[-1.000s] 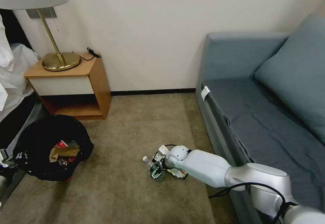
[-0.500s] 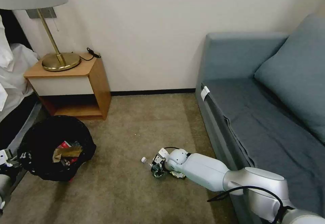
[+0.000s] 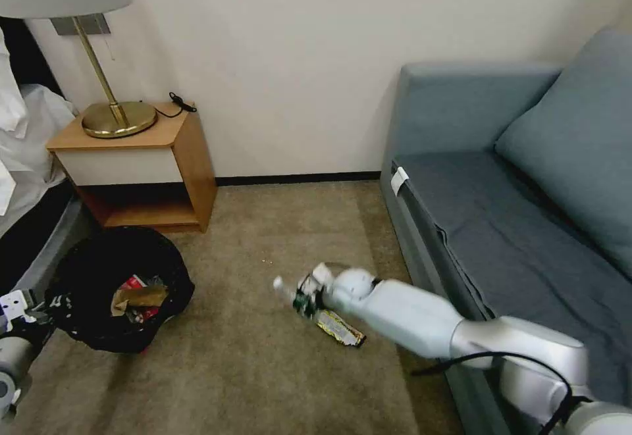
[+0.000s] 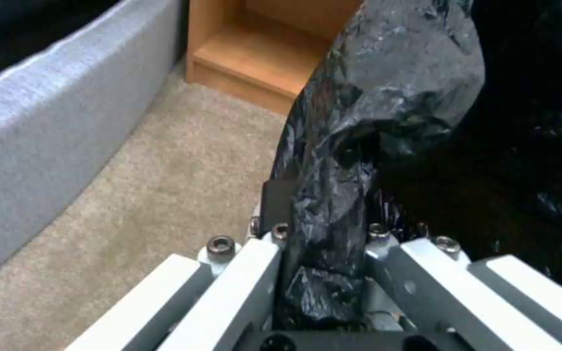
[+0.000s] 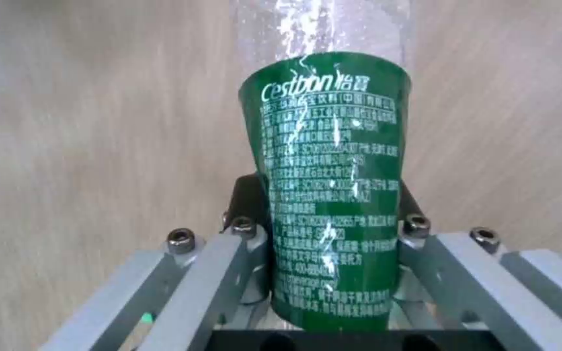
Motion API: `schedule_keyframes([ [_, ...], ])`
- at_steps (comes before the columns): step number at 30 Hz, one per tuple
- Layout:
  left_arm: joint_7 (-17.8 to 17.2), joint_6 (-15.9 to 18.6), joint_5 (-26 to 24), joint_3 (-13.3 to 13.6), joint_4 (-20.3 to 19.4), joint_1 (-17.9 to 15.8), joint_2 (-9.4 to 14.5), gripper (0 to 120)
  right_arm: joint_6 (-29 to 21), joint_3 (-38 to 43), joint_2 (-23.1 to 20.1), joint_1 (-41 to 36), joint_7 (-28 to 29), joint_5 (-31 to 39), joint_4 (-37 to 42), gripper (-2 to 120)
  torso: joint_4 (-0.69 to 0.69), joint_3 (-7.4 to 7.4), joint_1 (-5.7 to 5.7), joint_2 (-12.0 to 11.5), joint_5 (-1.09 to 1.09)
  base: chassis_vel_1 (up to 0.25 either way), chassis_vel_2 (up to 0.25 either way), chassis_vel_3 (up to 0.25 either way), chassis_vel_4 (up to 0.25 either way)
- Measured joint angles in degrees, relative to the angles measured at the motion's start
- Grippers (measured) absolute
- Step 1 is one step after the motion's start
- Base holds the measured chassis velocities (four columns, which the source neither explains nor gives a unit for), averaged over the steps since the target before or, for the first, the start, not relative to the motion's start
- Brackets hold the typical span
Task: Pick up the trash bin, then pick up the garbage on the floor and place it into the trash bin.
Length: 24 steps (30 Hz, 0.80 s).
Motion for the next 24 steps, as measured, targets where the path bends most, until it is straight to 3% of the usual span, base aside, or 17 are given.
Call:
schedule_keyframes([
  [3,-0.02,0.08,0.14,0.22,-0.14,-0.01,-0.16,2,-0.10,2.71,-1.71,1.42,0.72,0.97,4.38,20,0.00,0.00,0.00,0.00,0.00,0.000,0.000,0.000,0.000],
  [5,-0.05,0.16,0.49,0.61,-0.61,0.09,-0.58,2,0.27,6.28,-4.03,4.18,1.30,4.16,11.99,20,-0.02,0.00,0.00,0.00,-0.01,0.000,0.000,0.000,0.000],
  [9,-0.06,0.23,1.01,0.97,-1.13,0.40,-1.16,2,1.41,8.52,-3.75,6.96,1.36,8.15,19.18,20,-0.01,0.00,0.00,0.00,-0.01,0.000,0.000,0.000,0.000],
  [14,-0.05,0.41,1.30,1.50,-1.76,0.51,-1.55,2,4.15,7.41,-1.26,9.90,2.59,11.62,25.09,20,0.01,-0.01,0.00,0.00,-0.01,0.000,0.000,0.000,0.000],
  [16,-0.08,0.83,1.31,2.28,-2.21,0.36,-1.98,2,7.97,3.57,2.08,11.73,4.87,12.64,27.32,20,0.02,0.00,0.00,0.00,-0.02,0.000,0.000,0.000,0.000],
  [24,-0.32,1.82,0.67,4.11,-2.50,-0.67,-2.77,2,16.19,-1.66,9.55,11.00,7.03,11.17,23.10,20,0.01,0.00,0.00,0.00,-0.02,0.000,0.000,0.000,0.000],
])
